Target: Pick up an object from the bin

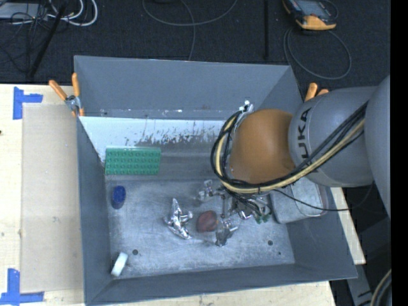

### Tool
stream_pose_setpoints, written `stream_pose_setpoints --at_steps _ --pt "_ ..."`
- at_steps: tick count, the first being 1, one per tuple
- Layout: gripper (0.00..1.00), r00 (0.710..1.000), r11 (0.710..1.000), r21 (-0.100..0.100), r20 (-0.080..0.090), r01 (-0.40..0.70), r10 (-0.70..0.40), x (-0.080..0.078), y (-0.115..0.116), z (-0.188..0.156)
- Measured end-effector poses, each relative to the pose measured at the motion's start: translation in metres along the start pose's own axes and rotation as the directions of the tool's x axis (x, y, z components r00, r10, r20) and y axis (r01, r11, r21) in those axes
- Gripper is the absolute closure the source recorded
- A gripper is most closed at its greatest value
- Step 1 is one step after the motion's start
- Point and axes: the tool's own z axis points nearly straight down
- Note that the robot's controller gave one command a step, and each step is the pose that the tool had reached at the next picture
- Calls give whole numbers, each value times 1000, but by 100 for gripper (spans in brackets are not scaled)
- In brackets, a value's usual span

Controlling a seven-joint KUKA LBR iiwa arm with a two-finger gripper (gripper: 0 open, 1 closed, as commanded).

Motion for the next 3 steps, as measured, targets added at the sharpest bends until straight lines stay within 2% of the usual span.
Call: stream_pose_setpoints --at_steps 1,2,3 --pt "0 1000 1000 -2 2 -29 29 -1 -12 32" --pt "0 1000 1000 -1 1 -28 28 -2 -12 31" --pt "100 1000 1000 -1 2 -28 28 -3 -12 28"
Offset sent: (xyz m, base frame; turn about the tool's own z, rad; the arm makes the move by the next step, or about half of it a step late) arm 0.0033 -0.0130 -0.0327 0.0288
